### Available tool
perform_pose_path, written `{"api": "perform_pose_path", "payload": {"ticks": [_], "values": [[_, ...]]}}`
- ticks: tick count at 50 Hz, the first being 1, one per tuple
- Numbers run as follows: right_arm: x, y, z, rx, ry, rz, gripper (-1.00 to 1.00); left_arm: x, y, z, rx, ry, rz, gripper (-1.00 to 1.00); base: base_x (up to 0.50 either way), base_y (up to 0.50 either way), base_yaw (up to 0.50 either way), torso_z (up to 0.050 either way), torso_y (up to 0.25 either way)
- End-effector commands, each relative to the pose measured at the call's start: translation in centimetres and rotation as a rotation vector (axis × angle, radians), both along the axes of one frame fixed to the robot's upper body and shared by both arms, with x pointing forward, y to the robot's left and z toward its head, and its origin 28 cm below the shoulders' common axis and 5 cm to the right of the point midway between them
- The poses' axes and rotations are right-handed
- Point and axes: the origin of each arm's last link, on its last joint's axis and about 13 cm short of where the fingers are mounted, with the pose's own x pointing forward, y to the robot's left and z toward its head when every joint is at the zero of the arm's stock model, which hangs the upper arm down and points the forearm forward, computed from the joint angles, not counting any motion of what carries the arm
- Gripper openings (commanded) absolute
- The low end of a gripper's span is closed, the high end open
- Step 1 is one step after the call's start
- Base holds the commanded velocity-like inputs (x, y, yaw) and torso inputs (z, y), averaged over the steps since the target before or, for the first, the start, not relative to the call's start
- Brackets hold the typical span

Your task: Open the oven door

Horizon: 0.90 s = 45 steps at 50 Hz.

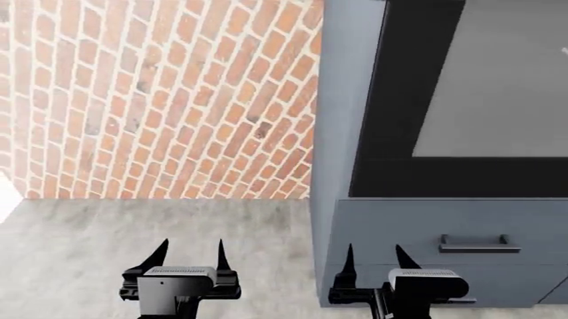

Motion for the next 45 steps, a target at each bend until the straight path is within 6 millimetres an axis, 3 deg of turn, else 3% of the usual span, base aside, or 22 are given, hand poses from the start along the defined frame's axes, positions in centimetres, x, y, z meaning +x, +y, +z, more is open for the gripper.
{"api": "perform_pose_path", "payload": {"ticks": [1, 12, 45], "values": [[-0.04, -0.04, -0.12, 0.002, 0.004, -0.003, 1.00, -0.03, 0.01, -0.08, 0.002, 0.000, 0.000, 1.00, 0.00, 0.50, 0.00, 0.000, 0.000], [-0.09, -0.28, -0.01, 0.078, -0.014, -0.012, 1.00, 0.03, -0.03, -0.09, 0.005, -0.001, -0.003, 1.00, 0.00, 0.31, -0.01, 0.000, 0.000], [-0.46, -0.65, -0.80, 0.133, 0.007, -0.029, 1.00, -0.16, -0.11, -0.43, 0.010, 0.004, 0.001, 1.00, -0.08, 0.01, -0.50, 0.000, 0.000]]}}
